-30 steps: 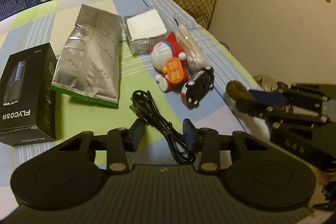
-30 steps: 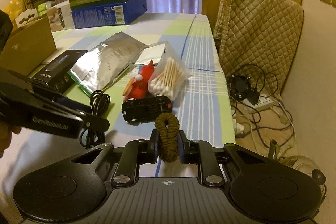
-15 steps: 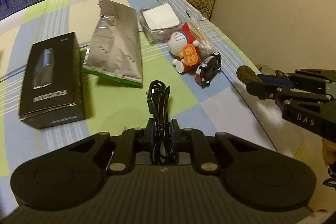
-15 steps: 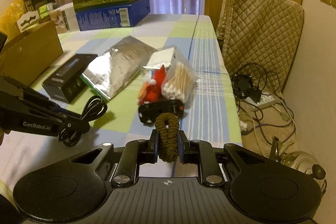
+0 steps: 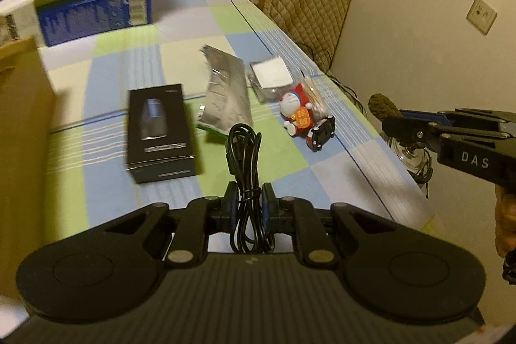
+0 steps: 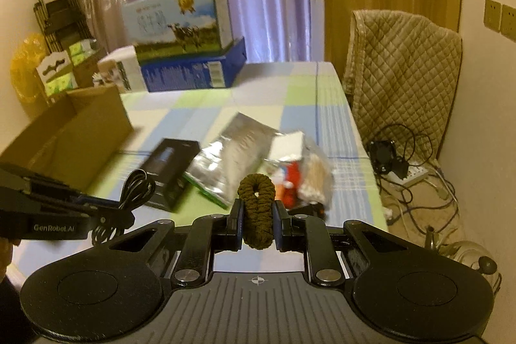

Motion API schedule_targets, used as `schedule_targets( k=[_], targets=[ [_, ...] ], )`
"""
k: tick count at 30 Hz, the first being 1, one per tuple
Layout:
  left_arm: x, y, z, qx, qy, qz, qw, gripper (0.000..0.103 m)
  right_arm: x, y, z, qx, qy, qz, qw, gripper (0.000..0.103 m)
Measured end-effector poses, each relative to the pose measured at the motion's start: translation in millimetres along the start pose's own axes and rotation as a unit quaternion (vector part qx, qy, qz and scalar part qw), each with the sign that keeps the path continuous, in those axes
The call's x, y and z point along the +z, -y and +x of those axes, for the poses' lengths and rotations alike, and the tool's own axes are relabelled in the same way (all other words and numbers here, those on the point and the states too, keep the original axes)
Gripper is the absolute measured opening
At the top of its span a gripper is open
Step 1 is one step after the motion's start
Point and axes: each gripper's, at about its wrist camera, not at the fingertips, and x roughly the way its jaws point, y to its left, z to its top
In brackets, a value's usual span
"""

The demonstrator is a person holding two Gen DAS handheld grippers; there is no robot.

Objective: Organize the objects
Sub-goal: 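Carry the cable with the left tool into the cardboard box while the right tool drops the hair tie in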

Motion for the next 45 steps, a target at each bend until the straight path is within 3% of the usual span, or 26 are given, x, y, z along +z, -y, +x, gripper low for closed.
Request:
schedule_targets(
  k=[7, 17, 45],
  targets=[
    [-19.7, -25.9, -56.7, 0.026, 0.023, -0.017, 0.9992, 0.011, 5.7, -49.7, -19.6, 0.031, 0.011, 0.007, 0.999, 0.015],
    [-37.5, -66.0, -112.0, 0.067, 0.047, -0.037, 0.9959, 0.011, 7.4, -121.4, -16.0, 0.081, 0.006, -0.030, 0.996, 0.015],
    [-42.3, -155.5, -169.5, 0.148, 0.072, -0.070, 0.9840, 0.011, 34.6, -246.3, 39.0, 0.173, -0.011, -0.115, 0.978, 0.015]
  ],
)
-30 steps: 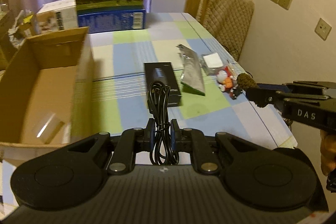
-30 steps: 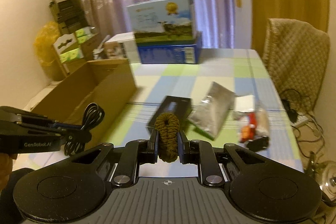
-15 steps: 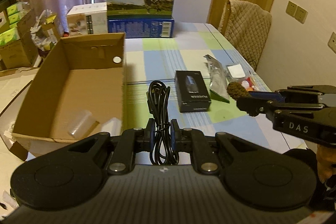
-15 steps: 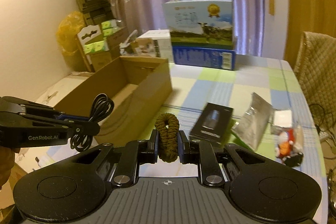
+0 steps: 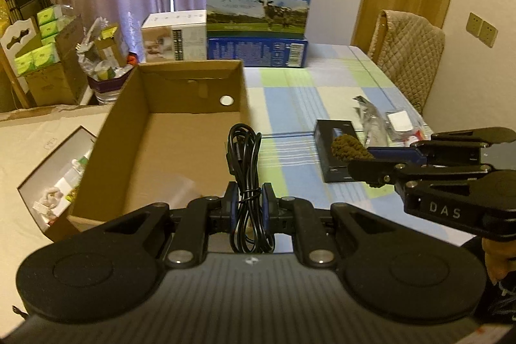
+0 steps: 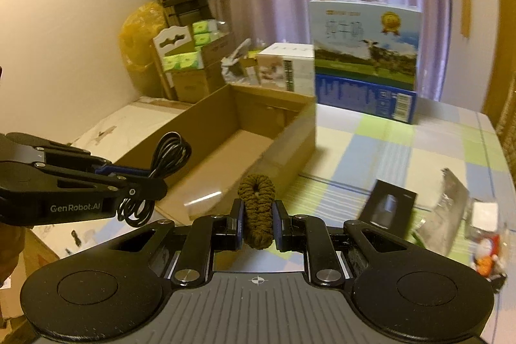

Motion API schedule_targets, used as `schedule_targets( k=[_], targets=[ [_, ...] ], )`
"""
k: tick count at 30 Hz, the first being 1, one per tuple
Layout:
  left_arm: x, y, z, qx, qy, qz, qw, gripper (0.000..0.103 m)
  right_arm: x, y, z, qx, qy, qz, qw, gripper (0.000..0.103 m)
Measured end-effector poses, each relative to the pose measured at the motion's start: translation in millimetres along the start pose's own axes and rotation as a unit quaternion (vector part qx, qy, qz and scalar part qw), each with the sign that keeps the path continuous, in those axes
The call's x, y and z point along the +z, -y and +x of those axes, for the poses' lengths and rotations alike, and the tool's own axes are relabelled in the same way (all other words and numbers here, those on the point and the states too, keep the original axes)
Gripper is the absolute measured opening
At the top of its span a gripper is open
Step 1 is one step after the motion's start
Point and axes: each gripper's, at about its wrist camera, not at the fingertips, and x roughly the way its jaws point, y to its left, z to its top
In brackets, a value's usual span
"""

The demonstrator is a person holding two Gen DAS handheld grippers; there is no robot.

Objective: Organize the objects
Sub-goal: 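Carry the cable with the left tool into the cardboard box while the right tool drops the hair tie in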

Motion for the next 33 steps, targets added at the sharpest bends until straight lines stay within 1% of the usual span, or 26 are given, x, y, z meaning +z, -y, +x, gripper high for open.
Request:
schedule_targets(
  k=[7, 12, 17, 23, 24, 26, 33],
  targets=[
    [13.7, -44.9, 6.6, 0.031, -0.001, -0.007, 0.9995, 0.011, 23.9, -21.1, 29.0, 0.018, 0.000, -0.021, 1.000, 0.015],
    [19.7, -70.2, 16.7, 0.042, -0.010, -0.011, 0.9990, 0.011, 35.6, -28.3, 55.5, 0.029, -0.009, -0.024, 0.999, 0.015],
    [21.0, -84.3, 32.2, 0.044, -0.022, -0.009, 0.9987, 0.011, 41.6, -29.3, 79.0, 0.035, -0.020, -0.020, 0.999, 0.015],
    [20.8, -92.1, 50.3, 0.045, -0.028, -0.007, 0.9986, 0.012, 43.7, -27.8, 95.7, 0.037, -0.029, -0.016, 0.999, 0.015],
    [20.6, -93.7, 52.9, 0.048, -0.024, -0.008, 0.9985, 0.021, 43.7, -27.5, 97.6, 0.037, -0.030, -0.016, 0.999, 0.015],
    [20.8, -98.7, 56.6, 0.053, -0.023, -0.014, 0.9982, 0.032, 43.3, -27.5, 99.5, 0.037, -0.031, -0.014, 0.999, 0.015],
    [18.9, -109.7, 51.8, 0.054, -0.017, -0.036, 0.9977, 0.031, 40.6, -28.8, 102.9, 0.039, -0.035, -0.011, 0.999, 0.015]
  ],
)
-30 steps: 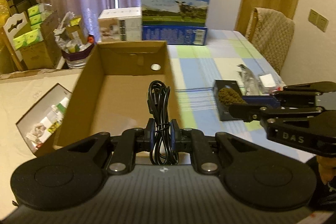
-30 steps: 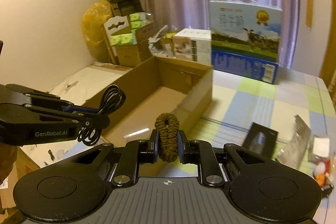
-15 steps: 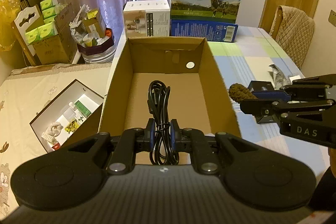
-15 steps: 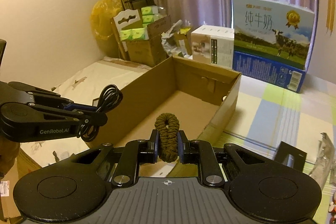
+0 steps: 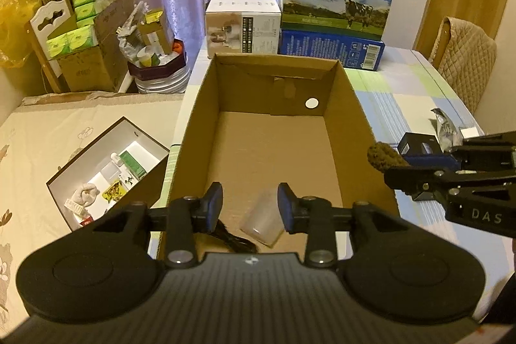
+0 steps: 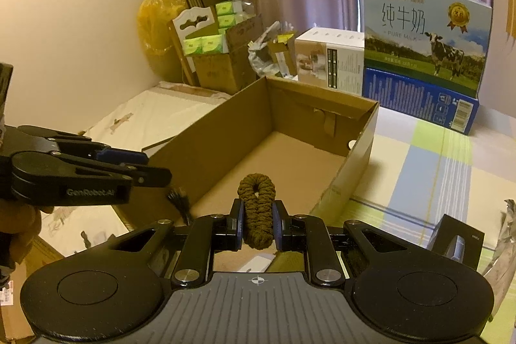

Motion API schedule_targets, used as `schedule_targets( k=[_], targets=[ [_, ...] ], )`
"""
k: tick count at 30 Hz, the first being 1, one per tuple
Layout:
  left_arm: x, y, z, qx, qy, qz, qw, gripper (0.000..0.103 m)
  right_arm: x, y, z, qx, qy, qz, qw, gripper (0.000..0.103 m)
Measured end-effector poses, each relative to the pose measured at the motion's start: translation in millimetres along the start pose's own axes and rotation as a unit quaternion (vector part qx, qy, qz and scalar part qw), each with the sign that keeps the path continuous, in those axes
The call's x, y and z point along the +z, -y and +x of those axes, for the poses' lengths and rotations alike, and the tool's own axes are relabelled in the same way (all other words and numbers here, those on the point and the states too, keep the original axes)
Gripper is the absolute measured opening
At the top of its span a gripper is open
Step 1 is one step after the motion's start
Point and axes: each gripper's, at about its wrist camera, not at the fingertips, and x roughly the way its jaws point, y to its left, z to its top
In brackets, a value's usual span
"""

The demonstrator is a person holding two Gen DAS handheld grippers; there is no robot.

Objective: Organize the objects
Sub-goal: 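Carry the cable with the left tool into the cardboard box while the right tool drops the hair tie in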

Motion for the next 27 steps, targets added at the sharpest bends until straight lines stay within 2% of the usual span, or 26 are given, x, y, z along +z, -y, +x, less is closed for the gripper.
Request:
schedule_targets(
  k=[10, 12, 13, 14, 15, 18, 27],
  targets=[
    [-8.0, -10.3, -6.7, 0.005, -0.002, -0.018, 0.9998, 0.031, 3.9, -2.4, 1.2, 0.011, 0.008, 0.011, 1.000, 0.015],
    [-8.9, -11.0, -7.1, 0.007, -0.001, -0.020, 0.9998, 0.032, 6.0, -1.6, 1.3, 0.017, 0.021, 0.017, 0.999, 0.019],
    [-9.3, -11.2, -7.4, 0.008, -0.001, -0.022, 0.9997, 0.033, 6.7, -1.0, 0.6, 0.026, 0.032, 0.021, 0.999, 0.039],
    [-9.8, -11.6, -7.5, 0.009, -0.001, -0.023, 0.9997, 0.036, 7.7, 0.7, -0.5, 0.034, 0.045, 0.028, 0.998, 0.066],
    [-10.2, -11.6, -8.3, 0.010, 0.000, -0.024, 0.9997, 0.037, 8.2, 1.8, -2.1, 0.036, 0.056, 0.033, 0.997, 0.072],
    [-12.3, -11.7, -10.6, 0.013, 0.002, -0.024, 0.9996, 0.037, 10.7, 5.7, -7.1, 0.032, 0.071, 0.043, 0.996, 0.073],
    [-19.8, -3.0, -19.6, 0.013, 0.002, -0.025, 0.9996, 0.042, -1.1, 20.4, -27.5, 0.012, 0.071, 0.058, 0.996, 0.073]
  ],
)
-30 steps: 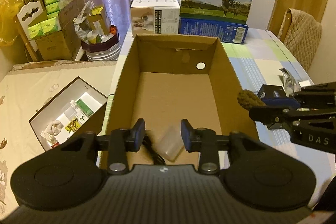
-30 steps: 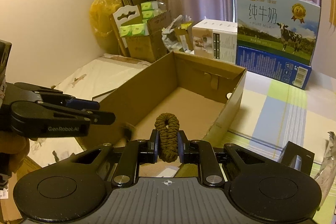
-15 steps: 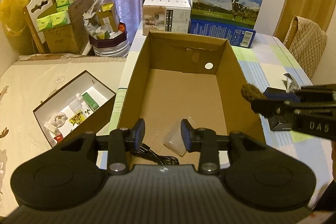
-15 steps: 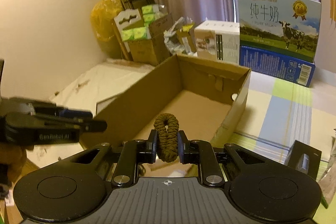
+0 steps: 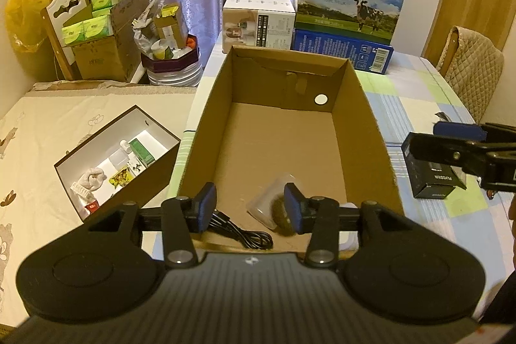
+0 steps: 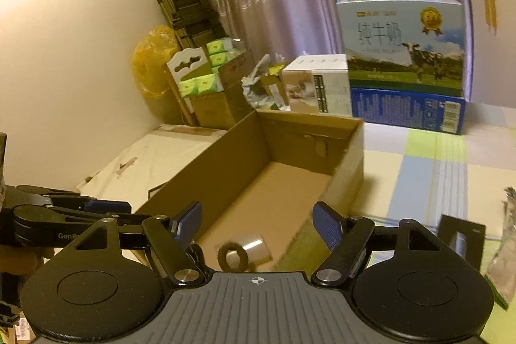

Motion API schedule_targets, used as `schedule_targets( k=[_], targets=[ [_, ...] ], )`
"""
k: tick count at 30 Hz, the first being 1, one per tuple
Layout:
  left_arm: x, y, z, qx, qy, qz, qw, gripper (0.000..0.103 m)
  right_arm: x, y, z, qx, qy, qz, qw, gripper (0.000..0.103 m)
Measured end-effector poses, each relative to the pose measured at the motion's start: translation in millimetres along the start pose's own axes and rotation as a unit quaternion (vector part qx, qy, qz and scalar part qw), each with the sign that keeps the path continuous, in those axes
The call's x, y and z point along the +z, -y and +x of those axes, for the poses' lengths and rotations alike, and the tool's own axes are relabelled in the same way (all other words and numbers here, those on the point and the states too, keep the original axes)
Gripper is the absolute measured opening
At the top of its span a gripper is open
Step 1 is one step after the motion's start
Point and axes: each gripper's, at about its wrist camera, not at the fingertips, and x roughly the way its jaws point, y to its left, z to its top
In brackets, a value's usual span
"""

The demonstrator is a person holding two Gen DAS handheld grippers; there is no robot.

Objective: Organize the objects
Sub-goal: 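Move both open tools back over the table items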

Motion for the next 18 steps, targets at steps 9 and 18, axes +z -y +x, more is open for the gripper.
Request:
schedule_targets(
  k=[9, 18],
  targets=[
    [-5.8, 28.6, -21.1, -0.020, 0.004, -0.001, 0.9998, 0.044, -17.1, 12.4, -41.5, -0.037, 0.001, 0.016, 0.999, 0.073],
    [-8.4, 72.2, -38.5, -0.046, 0.016, 0.006, 0.9988, 0.046, -36.4, 32.6, -92.2, -0.084, 0.011, 0.028, 0.996, 0.073]
  ],
)
